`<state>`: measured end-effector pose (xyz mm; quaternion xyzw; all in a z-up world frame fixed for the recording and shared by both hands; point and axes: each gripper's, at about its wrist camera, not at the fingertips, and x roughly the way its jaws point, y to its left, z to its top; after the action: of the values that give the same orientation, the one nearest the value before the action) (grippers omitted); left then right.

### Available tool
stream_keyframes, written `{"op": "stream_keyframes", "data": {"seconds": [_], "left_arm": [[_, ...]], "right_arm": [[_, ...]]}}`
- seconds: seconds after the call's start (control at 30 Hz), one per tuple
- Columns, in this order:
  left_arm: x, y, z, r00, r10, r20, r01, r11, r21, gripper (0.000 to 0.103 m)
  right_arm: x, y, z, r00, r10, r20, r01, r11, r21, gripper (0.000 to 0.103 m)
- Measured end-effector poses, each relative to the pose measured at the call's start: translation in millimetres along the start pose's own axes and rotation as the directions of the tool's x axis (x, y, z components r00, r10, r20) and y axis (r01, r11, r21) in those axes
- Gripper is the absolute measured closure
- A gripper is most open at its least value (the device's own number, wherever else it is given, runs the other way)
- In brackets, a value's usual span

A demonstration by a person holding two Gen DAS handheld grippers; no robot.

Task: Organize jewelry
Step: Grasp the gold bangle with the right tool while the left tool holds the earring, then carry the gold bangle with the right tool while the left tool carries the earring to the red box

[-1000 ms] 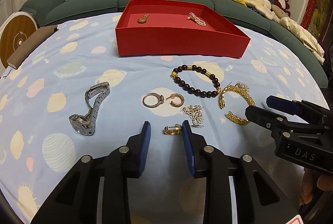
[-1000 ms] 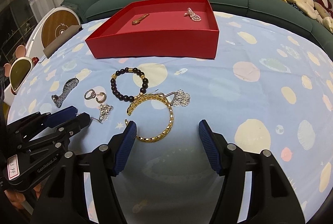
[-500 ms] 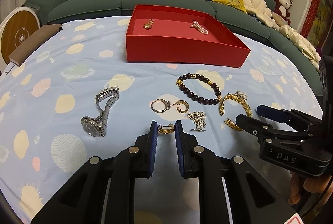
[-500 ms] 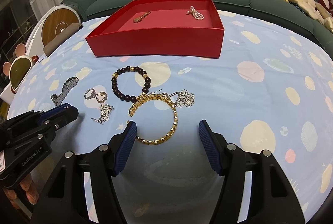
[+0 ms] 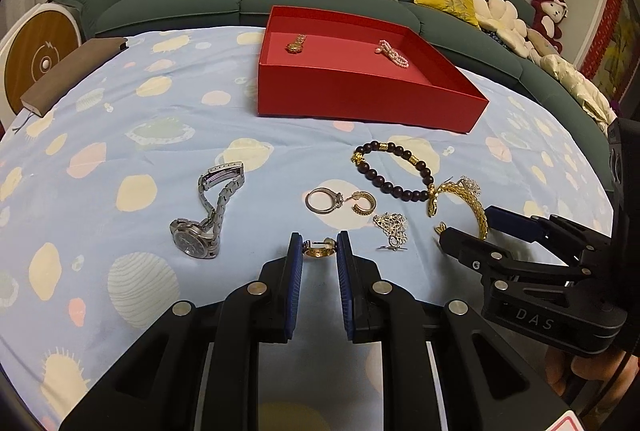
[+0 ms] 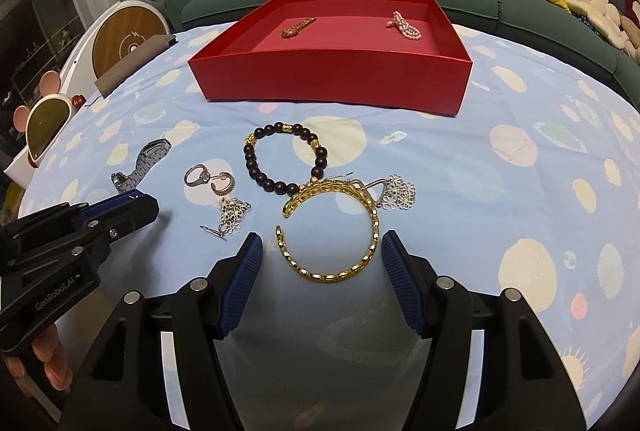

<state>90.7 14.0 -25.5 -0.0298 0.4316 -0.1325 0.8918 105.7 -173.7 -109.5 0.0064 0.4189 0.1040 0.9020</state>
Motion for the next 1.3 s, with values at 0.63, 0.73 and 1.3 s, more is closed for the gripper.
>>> {"op": "stream_keyframes", "data": {"seconds": [0.63, 0.73, 1.3], "left_arm": [[-6.5, -3.3, 2.8, 1.0, -0.012, 0.017, 0.012, 1.0, 0.0, 0.088], [-10.2, -6.7, 5.7, 0.999, -0.022, 0.028, 0.022, 1.0, 0.003, 0.088], [-24.0, -37.1, 38.8, 0.992, -0.045, 0.114, 0.043, 0.999, 0.022, 0.088]], "right_arm": [[-12.8, -3.6, 3.2, 0.998, 0.0, 0.058, -0.001, 1.0, 0.002, 0.051], [-25.4, -6.2, 5.7, 0.996, 0.014, 0.088, -0.015, 1.0, 0.009, 0.051], [-68.6, -21.4, 20.7, 0.98, 0.017, 0.199, -0.026, 0.999, 0.042, 0.051]]}}
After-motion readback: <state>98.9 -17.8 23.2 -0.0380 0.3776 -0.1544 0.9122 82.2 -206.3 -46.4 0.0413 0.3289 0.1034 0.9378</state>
